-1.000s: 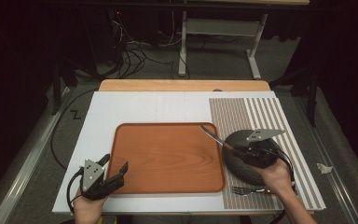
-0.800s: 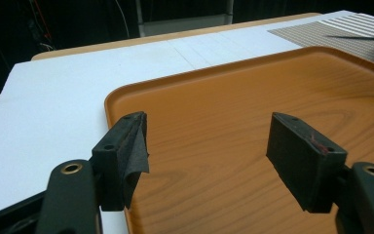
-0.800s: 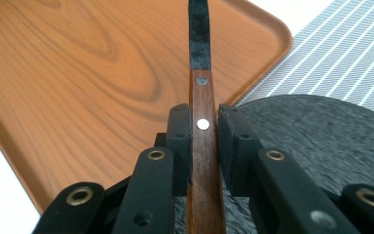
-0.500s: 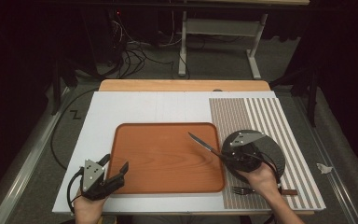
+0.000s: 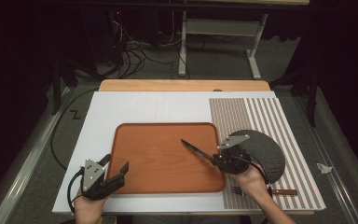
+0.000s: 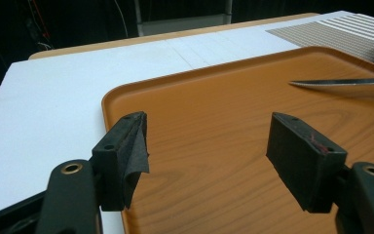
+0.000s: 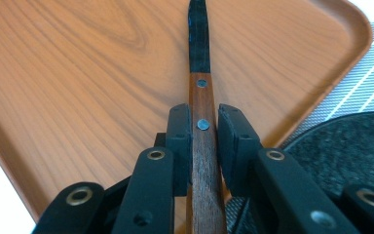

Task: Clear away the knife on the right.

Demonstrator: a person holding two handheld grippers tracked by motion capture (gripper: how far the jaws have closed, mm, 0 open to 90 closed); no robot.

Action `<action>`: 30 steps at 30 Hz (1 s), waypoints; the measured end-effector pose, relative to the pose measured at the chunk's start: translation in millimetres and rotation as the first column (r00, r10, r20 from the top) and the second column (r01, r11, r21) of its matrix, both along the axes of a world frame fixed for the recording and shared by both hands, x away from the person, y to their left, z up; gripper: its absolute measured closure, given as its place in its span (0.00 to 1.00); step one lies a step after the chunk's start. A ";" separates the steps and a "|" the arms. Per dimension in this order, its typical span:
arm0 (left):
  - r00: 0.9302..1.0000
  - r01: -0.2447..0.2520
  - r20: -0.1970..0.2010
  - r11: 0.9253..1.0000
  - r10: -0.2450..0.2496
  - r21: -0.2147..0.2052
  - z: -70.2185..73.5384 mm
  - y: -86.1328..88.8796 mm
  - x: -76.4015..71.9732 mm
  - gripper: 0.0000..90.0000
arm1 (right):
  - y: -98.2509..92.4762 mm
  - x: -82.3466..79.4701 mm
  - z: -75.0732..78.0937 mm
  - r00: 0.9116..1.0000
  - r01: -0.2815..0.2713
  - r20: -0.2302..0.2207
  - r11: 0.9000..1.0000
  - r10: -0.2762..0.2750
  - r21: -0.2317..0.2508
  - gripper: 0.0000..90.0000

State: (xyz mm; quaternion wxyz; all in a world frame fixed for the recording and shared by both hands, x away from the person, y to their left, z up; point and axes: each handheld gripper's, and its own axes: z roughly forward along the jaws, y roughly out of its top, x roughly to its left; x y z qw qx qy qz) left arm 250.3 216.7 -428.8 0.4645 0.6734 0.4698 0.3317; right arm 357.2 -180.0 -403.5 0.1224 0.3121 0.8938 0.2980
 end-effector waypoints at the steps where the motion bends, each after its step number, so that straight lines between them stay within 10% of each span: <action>1: 1.000 0.001 0.001 1.000 -0.001 0.000 0.0 -0.1 -0.1 0.35 | 1.5 -0.4 -1.1 1.000 0.000 -0.001 1.000 0.000 -0.004 0.87; 30: 1.000 0.005 0.002 1.000 -0.005 0.008 0.3 -1.6 -1.1 0.35 | 19.4 -6.6 -21.7 0.998 -0.026 -0.049 0.999 0.025 -0.027 0.86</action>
